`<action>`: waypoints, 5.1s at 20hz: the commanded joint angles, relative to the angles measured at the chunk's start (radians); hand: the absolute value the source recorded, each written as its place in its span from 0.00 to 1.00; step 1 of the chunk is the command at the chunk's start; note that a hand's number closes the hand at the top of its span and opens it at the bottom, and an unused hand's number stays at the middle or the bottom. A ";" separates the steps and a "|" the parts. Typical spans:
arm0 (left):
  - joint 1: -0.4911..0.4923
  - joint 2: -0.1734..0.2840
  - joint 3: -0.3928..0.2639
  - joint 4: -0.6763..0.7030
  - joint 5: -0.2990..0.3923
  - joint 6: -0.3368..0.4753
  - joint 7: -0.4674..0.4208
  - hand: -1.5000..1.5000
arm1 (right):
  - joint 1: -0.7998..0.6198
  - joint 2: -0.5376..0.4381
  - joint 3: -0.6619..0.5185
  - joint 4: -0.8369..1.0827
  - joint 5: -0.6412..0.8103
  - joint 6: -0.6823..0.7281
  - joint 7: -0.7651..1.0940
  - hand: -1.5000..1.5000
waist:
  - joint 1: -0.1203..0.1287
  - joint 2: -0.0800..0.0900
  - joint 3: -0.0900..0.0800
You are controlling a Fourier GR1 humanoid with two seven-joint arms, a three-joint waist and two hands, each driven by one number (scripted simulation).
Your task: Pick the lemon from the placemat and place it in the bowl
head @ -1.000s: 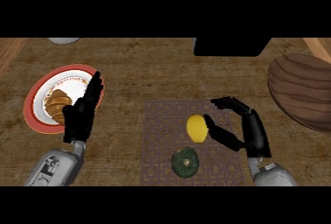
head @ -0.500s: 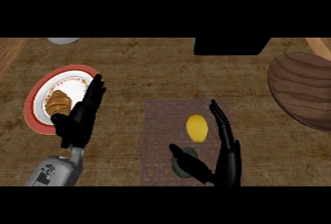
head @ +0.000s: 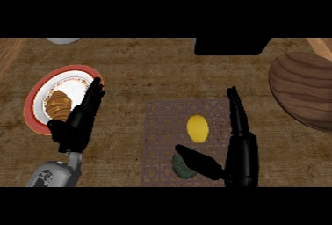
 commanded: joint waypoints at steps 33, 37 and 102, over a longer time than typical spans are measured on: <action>0.055 -0.096 0.100 -0.124 -0.121 -0.107 0.108 0.50 | 0.043 0.005 0.036 0.070 -0.265 0.116 0.135 0.00 | 0.008 0.003 0.003; -0.032 -0.128 0.134 0.009 -0.135 -0.118 0.044 0.50 | -0.147 0.005 -0.082 0.194 -0.371 0.117 0.161 0.00 | 0.009 0.005 0.003; 0.033 -0.181 0.221 -0.013 -0.194 -0.182 0.025 0.50 | 0.535 -0.981 -0.884 -0.178 -1.322 0.858 -1.203 1.00 | -0.029 -0.001 0.001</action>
